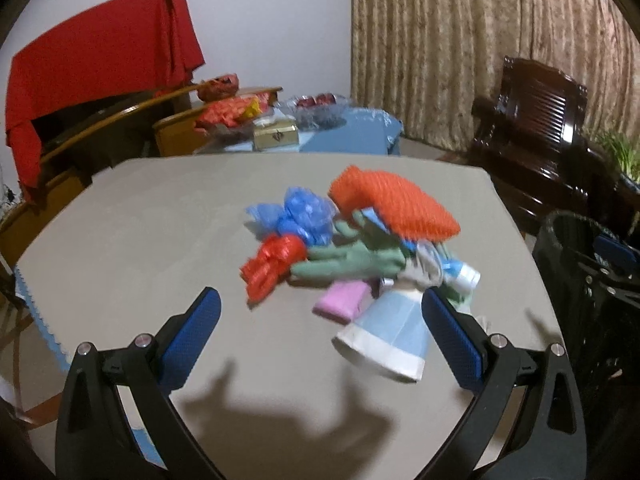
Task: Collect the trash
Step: 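Grasp the paper cup with the left gripper while the right gripper approaches the orange foam net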
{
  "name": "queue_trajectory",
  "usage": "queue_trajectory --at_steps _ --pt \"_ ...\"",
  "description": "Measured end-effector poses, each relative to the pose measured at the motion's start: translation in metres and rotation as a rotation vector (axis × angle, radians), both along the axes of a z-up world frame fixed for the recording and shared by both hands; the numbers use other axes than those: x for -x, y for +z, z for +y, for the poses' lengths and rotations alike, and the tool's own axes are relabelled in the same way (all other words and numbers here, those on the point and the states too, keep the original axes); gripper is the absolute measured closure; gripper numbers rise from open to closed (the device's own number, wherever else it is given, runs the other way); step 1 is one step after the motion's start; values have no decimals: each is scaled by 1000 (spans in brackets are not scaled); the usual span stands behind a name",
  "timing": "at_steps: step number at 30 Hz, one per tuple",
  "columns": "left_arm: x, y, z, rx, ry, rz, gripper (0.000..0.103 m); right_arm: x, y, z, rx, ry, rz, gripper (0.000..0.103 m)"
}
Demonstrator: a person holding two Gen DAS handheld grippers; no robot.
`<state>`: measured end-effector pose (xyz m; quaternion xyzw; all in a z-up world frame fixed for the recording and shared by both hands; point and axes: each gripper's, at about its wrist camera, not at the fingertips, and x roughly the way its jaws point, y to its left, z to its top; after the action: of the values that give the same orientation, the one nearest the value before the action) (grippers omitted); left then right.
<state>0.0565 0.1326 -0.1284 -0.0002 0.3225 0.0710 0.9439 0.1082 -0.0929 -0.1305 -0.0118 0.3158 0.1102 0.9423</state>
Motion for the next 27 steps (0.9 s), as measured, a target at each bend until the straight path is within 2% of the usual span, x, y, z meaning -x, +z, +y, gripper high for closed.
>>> queue_trajectory --at_steps 6,13,16,26,27 --pt "-11 -22 -8 13 -49 37 12 -5 -17 0 34 -3 29 25" --pt "-32 -40 -19 35 -98 65 12 -11 -22 -4 55 -13 32 25" --pt "-39 -46 -27 10 -124 71 12 -13 -23 -6 54 -18 37 25" --pt "-65 -76 -32 24 -157 160 12 -20 -32 -4 57 -10 60 25" --pt "-65 -78 -32 33 -161 171 17 -20 -33 -3 59 -6 61 25"
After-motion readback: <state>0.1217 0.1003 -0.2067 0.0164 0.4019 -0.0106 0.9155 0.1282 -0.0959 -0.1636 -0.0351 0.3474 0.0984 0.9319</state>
